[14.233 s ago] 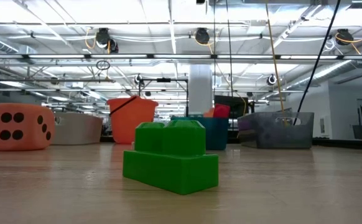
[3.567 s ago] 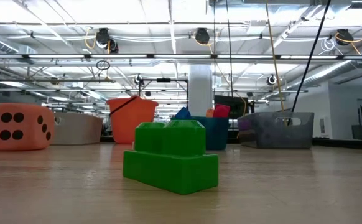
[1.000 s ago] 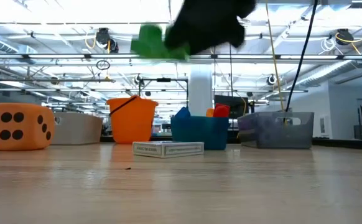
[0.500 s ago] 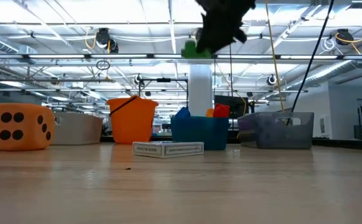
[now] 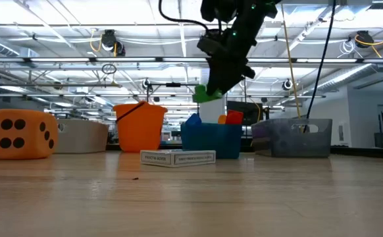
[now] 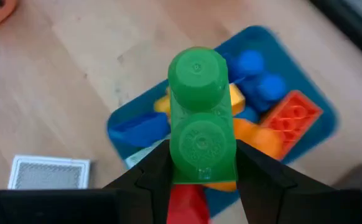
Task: Pick & Place Toys
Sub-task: Put the green game piece into the blue bin
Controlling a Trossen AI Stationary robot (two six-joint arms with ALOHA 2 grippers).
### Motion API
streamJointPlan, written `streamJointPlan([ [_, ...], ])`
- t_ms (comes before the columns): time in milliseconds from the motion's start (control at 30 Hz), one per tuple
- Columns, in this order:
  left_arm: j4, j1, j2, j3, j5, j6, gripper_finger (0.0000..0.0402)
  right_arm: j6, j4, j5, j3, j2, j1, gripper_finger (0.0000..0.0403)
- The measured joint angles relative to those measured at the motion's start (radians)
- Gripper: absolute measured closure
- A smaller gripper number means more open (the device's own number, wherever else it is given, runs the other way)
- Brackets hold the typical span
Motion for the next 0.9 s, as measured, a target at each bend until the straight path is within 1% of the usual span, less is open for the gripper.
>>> streamJointPlan([
  [167, -0.057, 0.046, -0.031, 0.0, 0.019, 0.054, 0.0117, 0.012, 0.006, -0.007, 0.0, 0.047, 0.044, 0.0264],
  [267, -0.082, 0.065, -0.042, 0.0, 0.034, 0.061, 0.0117, 0.036, 0.007, -0.006, 0.0, 0.067, 0.061, 0.0262],
  [400, -0.1, 0.085, -0.048, 0.0, 0.051, 0.061, 0.0117, 0.059, 0.005, -0.004, 0.001, 0.084, 0.066, 0.0261],
  [600, -0.109, 0.086, -0.047, 0.0, 0.053, 0.06, 0.0117, 0.087, -0.019, -0.004, 0.001, 0.085, 0.055, 0.0258],
  [700, -0.121, 0.086, -0.046, 0.0, 0.053, 0.06, 0.0117, 0.111, -0.038, -0.006, 0.001, 0.086, 0.039, 0.0245],
  [900, -0.129, 0.086, -0.047, 0.0, 0.053, 0.059, 0.0117, 0.123, -0.049, -0.021, 0.001, 0.086, 0.016, 0.0201],
])
